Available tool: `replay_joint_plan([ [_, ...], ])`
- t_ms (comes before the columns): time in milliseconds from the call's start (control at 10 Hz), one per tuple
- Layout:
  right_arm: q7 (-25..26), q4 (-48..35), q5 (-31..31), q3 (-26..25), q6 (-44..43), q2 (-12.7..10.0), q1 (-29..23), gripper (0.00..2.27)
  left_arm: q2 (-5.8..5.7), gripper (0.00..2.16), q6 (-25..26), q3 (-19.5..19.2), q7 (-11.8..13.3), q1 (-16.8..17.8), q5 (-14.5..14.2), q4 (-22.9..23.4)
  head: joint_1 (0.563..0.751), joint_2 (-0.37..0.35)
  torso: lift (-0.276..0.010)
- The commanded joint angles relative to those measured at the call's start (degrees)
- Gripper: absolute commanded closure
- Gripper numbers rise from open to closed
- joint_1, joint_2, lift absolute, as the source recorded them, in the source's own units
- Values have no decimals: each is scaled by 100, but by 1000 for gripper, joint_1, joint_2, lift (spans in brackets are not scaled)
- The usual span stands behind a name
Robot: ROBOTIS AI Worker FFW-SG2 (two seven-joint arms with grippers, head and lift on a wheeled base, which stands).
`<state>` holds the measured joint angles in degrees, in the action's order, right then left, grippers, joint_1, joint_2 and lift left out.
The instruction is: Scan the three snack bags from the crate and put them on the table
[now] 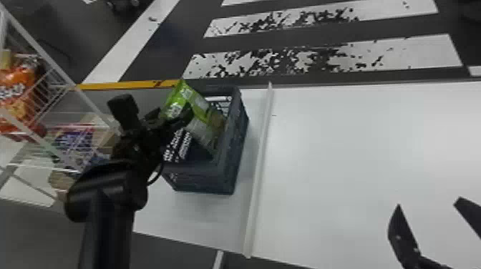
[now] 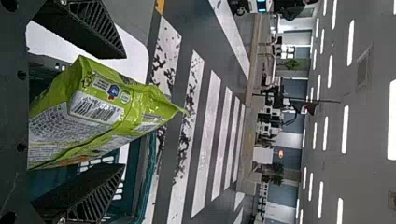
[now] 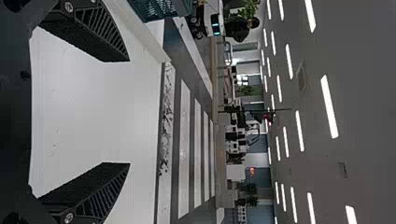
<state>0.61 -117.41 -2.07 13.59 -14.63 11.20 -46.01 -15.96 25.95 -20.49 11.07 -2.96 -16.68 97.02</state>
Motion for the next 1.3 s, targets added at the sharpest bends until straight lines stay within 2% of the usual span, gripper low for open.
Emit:
replay_joint_plan([
  [0,1,-10,-4,4,-123,58,-22,87,-21,39,55,1,9,-11,51,10,695,350,-94],
  [300,27,-1,-66,-5,-281,154,-31,87,-21,205,125,1,44,15,51,1,695,350,-94],
  [400,27,16,-101,-5,-334,172,-31,87,-21,333,213,10,88,41,51,1,695,350,-94],
  [500,36,16,-110,-5,-492,181,-66,87,-21,569,319,1,176,68,42,1,695,350,-94],
  [600,45,16,-110,-5,-651,181,-110,87,-21,907,371,28,185,50,77,10,695,350,-94],
  [700,71,16,-110,-5,-809,181,-145,87,-12,1480,389,37,176,-3,113,159,695,350,-94],
  [800,71,16,-110,12,-914,172,-172,87,-3,1814,565,-7,167,-55,95,300,695,350,-94],
  [1000,71,16,-75,92,-1055,154,-189,87,49,1838,582,-130,106,-372,7,889,695,350,-94],
  [1200,89,8,-66,127,-1354,163,-225,87,243,1838,688,-394,79,-838,-265,1794,695,350,-94],
])
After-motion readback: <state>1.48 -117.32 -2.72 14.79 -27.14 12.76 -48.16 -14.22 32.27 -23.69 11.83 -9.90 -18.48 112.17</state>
